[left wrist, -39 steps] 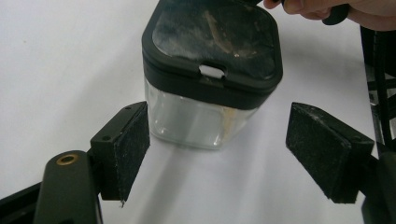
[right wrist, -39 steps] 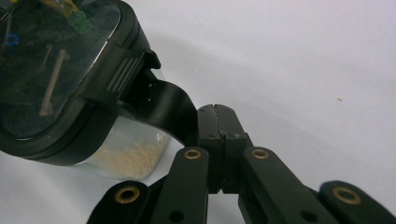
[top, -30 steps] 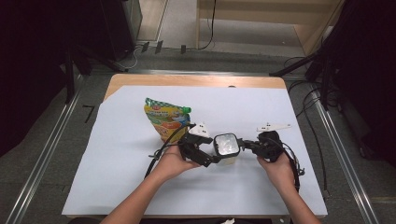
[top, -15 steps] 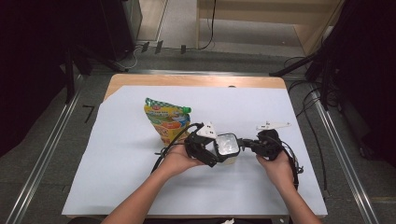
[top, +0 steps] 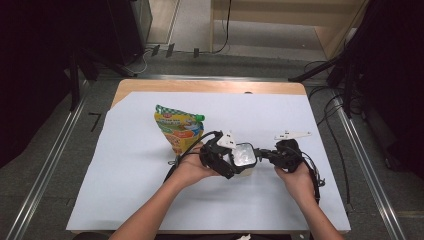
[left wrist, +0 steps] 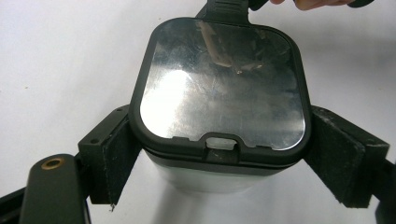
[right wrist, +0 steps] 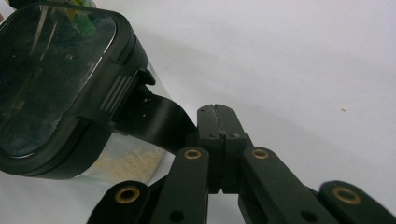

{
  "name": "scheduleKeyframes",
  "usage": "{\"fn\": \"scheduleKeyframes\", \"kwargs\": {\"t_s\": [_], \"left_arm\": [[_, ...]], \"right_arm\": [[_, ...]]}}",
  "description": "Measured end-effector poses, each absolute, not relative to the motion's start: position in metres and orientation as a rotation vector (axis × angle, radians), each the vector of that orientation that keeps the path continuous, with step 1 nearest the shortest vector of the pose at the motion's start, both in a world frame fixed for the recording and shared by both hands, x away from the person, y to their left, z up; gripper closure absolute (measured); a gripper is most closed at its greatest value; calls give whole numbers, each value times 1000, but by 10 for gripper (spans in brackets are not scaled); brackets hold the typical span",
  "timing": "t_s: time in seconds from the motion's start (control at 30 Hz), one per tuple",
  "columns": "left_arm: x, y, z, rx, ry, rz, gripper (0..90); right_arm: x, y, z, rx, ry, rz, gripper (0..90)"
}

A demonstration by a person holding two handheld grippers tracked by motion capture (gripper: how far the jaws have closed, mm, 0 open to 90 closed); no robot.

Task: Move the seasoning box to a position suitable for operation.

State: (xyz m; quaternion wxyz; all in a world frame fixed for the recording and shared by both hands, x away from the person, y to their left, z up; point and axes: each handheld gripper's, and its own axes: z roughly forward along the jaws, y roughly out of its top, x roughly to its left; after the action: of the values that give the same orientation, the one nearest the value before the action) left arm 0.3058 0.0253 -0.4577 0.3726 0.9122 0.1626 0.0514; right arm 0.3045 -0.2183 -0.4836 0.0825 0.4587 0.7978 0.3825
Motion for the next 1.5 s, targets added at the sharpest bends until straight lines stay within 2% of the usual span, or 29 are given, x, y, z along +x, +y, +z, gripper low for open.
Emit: {"fn": "scheduleKeyframes", "kwargs": {"t_s": [1.5], "left_arm": [[306,25,-452,2364,416,138,174]], "right_arm": [[303,-215,-482,1361,2387,1133,900]]}}
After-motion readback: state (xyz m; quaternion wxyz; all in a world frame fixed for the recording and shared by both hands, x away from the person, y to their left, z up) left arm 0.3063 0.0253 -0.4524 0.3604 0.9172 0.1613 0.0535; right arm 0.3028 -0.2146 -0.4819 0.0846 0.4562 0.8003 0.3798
